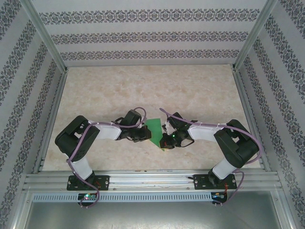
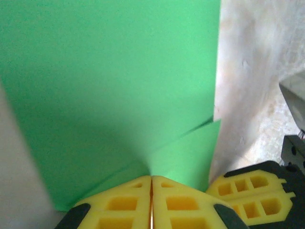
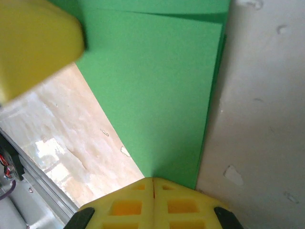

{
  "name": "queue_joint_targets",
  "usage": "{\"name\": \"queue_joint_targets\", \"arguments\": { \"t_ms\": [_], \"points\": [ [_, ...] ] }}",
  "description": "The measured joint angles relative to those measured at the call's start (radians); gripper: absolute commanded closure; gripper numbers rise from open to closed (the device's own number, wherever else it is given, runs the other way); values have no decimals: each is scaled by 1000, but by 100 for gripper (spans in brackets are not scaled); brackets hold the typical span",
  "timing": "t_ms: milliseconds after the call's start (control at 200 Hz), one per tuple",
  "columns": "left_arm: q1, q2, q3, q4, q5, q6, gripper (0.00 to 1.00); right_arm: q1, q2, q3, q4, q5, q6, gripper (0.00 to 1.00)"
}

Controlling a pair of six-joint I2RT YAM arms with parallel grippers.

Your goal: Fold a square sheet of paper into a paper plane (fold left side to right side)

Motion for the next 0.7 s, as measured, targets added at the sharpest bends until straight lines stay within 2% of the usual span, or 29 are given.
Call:
{"name": "queue_joint_targets", "arguments": {
  "t_ms": [260, 450, 590, 699],
  "points": [
    [83, -8, 0, -30, 19, 69, 89, 0, 3, 2, 4, -3, 0, 100],
    [143, -51, 4, -109, -31, 137, 89, 0, 3, 2, 6, -3, 1, 100],
    [148, -139, 13, -175, -56, 179, 90, 0, 3, 3, 6, -3, 1, 100],
    [111, -199, 29, -179, -47, 183, 90, 0, 3, 5, 3, -3, 2, 100]
  ]
}}
